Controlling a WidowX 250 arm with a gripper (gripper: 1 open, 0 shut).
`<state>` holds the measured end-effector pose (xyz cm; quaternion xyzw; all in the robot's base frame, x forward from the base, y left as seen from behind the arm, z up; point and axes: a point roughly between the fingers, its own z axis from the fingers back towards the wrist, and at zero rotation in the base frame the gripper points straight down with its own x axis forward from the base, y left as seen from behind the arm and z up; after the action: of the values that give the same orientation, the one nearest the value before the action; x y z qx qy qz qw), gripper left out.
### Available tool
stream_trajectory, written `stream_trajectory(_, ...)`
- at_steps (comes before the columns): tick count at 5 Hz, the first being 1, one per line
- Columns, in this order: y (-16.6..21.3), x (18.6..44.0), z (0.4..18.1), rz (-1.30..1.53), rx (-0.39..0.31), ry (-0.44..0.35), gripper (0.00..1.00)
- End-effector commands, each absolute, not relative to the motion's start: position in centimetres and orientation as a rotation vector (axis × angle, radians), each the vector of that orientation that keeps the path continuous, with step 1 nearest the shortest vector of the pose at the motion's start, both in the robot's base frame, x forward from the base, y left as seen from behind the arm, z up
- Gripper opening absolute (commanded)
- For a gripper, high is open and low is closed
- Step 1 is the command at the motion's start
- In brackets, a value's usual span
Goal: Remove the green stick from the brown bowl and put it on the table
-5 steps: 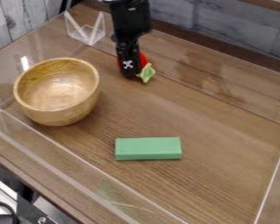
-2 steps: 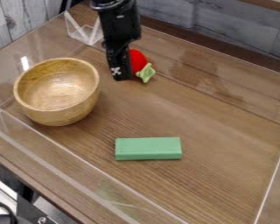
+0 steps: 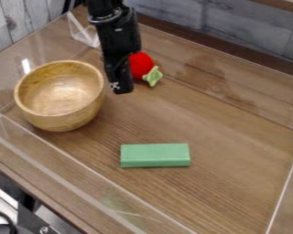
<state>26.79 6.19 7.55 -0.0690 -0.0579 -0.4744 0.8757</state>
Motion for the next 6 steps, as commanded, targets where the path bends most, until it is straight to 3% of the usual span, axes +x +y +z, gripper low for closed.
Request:
stream_trajectory(1, 6.3, 27.0, 8.2, -1.029, -0.093, -0.174, 0.0)
stream_trajectory(2, 6.4, 26.8, 7.7, -1.052, -0.081, -0.185, 0.0)
stream_trajectory(4, 5.5, 26.4, 9.7, -1.123, -0.068, -0.203, 0.0)
stream_trajectory(6, 5.4, 25.5, 10.1, -1.106, -0.064, -0.235, 0.0)
